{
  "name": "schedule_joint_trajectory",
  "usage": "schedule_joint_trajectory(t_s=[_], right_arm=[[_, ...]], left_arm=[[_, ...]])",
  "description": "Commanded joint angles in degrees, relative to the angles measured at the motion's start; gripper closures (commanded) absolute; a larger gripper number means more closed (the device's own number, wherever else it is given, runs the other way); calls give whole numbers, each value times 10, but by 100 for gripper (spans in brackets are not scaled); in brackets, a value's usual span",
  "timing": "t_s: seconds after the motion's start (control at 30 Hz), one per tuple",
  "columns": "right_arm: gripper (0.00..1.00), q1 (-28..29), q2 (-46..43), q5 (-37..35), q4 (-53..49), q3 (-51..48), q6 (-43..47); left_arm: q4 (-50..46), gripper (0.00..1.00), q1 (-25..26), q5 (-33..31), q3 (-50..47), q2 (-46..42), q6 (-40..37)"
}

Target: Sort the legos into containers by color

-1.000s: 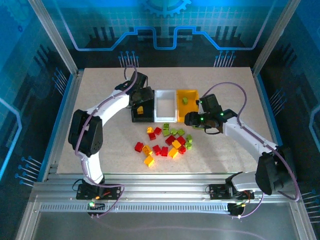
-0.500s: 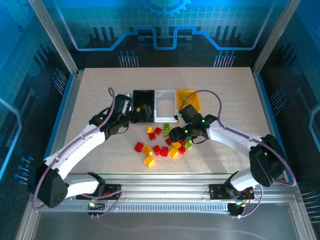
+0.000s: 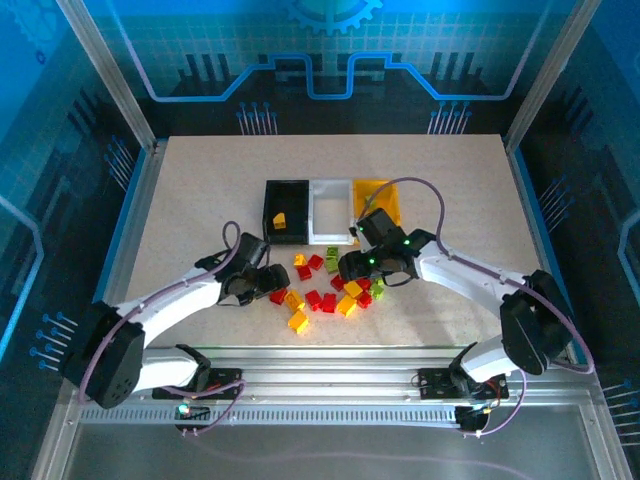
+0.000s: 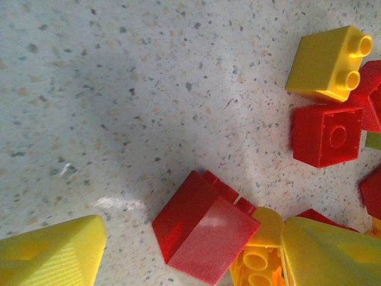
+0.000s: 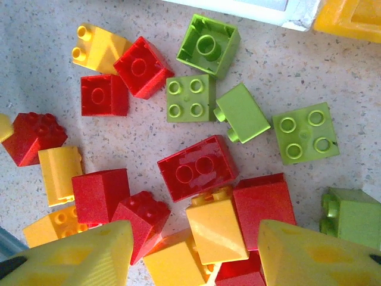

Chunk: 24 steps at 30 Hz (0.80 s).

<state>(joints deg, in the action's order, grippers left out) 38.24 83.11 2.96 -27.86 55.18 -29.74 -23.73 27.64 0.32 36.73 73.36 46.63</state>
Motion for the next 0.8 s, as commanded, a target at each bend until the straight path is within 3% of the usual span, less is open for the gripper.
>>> schedule_joint_trajectory(t_s=[0.0,0.1,0.4,0.77], right_arm=[[41,-4,-26,-11,5,-21,-8],[41,-10,-37,-11,7,-32,-7],[41,-31,-56,-7,12,-45,-8],[41,-42,-72,-11,16,-63,-15]], left_arm=[[44,19,8,23,1,28,5],[54,22,19,21,5,50,6],[-2,44,37,-11,11,75,-15],[-59,61,38,-64,37,-8,-37]])
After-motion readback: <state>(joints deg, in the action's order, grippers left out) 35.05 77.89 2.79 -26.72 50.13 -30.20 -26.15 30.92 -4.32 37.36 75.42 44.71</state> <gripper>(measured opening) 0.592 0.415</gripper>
